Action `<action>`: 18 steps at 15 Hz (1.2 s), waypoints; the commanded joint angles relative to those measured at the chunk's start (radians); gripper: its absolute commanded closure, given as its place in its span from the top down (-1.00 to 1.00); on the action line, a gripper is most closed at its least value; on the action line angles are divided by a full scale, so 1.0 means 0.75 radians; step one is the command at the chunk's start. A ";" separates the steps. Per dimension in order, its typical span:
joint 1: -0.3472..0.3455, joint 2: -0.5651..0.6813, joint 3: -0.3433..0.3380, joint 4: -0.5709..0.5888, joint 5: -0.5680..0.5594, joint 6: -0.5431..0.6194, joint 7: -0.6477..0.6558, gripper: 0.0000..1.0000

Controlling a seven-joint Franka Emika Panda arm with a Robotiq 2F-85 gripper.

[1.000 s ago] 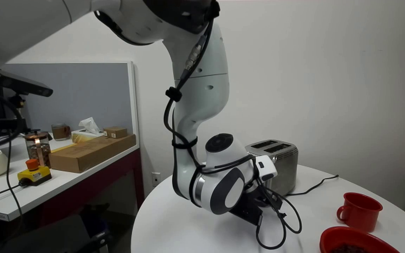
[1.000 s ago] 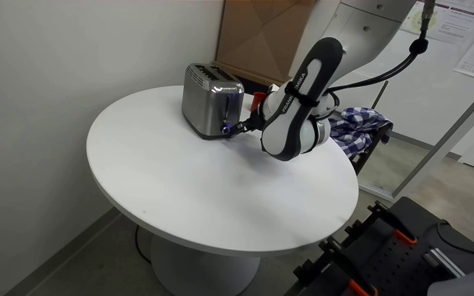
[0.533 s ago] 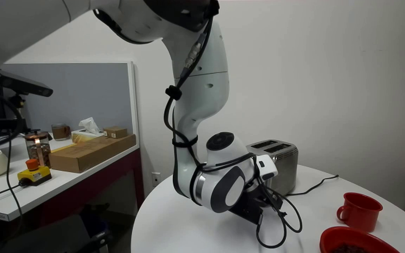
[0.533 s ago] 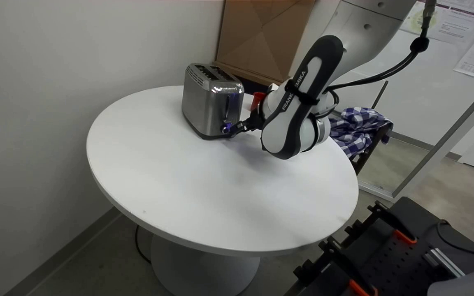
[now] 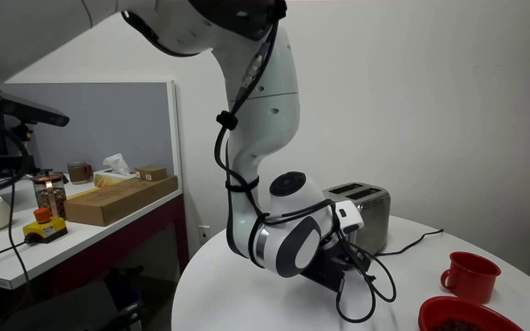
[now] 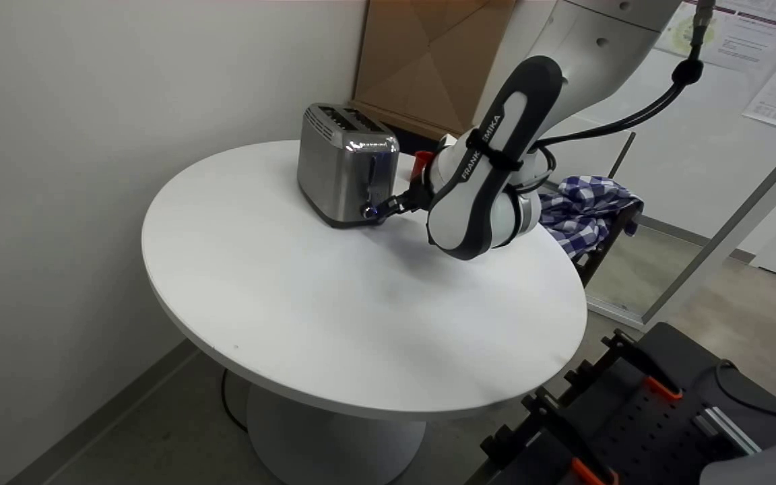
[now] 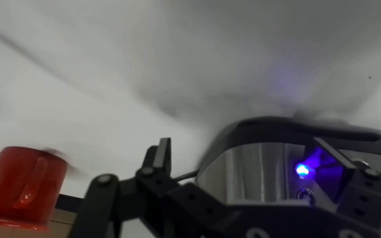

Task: Press the button on the toaster

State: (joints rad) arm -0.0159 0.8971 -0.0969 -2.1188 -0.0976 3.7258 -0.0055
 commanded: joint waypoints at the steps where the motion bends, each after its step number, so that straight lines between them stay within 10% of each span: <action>1: -0.003 -0.009 0.007 0.015 0.041 0.057 -0.043 1.00; 6: -0.014 -0.050 0.017 -0.012 0.040 -0.068 -0.024 1.00; 18: -0.207 -0.592 0.295 -0.179 0.173 -1.369 -0.028 1.00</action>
State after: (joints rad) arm -0.1378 0.5848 0.0697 -2.1804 -0.0525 2.8930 0.0147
